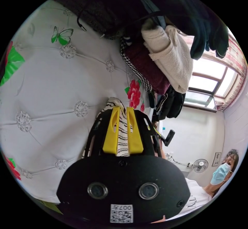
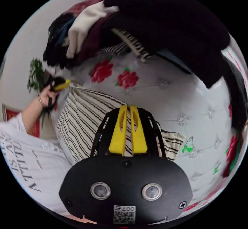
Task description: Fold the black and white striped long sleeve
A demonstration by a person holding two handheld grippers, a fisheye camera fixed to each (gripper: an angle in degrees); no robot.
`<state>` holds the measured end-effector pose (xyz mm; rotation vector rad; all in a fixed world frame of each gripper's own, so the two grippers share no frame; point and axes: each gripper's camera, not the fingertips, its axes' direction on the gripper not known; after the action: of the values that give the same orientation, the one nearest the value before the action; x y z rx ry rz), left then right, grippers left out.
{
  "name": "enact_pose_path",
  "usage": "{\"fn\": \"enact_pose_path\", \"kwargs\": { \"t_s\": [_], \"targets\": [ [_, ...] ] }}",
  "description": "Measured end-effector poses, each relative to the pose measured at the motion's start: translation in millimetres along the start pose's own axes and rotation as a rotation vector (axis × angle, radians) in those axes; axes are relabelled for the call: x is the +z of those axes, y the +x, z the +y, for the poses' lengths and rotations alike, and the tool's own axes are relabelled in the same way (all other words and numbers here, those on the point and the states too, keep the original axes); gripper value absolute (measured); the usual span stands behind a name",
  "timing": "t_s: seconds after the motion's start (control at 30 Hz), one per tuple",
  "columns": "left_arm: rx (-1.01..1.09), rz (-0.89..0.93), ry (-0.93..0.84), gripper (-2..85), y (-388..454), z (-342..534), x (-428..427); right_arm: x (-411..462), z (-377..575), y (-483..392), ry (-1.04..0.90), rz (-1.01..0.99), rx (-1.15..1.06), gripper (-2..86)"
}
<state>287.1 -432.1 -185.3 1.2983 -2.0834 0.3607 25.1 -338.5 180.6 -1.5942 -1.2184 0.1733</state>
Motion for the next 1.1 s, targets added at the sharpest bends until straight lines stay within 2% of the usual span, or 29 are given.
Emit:
{"fn": "enact_pose_path", "kwargs": {
  "t_s": [0.17, 0.33, 0.47, 0.63, 0.83, 0.93, 1.03, 1.1],
  "targets": [
    [0.004, -0.032, -0.038, 7.5, 2.1, 12.4, -2.8, -40.7, 36.4, 52.2, 0.151, -0.097, 0.254, 4.6],
    [0.093, -0.073, 0.023, 7.6, 9.7, 51.2, -29.9, -90.4, 152.9, 73.4, 0.293, -0.133, 0.424, 6.5],
    [0.158, -0.099, 0.085, 6.4, 9.2, 109.9, -47.9, -103.4, 250.6, 92.4, 0.289, -0.144, 0.599, 8.2],
    [0.255, -0.177, 0.029, 5.8, 14.4, 176.5, -30.9, -87.8, 355.9, 111.1, 0.259, -0.271, 0.824, 9.6],
    [0.31, -0.214, -0.088, 5.5, 18.6, 228.2, 11.2, -32.9, 365.3, 121.9, 0.297, -0.504, 0.916, 8.9],
    [0.31, -0.2, -0.09, 5.1, 17.5, 240.3, 19.6, -24.7, 356.1, 129.7, 0.329, -0.491, 0.964, 6.6],
    [0.337, -0.321, -0.11, 3.3, 5.5, 246.0, 33.9, -23.3, 354.3, 138.9, 0.36, -0.501, 1.001, 3.5],
    [0.257, -0.425, -0.144, 0.2, -19.7, 247.0, 41.4, -27.8, 355.1, 139.9, 0.379, -0.496, 0.997, 2.1]
  ]
}}
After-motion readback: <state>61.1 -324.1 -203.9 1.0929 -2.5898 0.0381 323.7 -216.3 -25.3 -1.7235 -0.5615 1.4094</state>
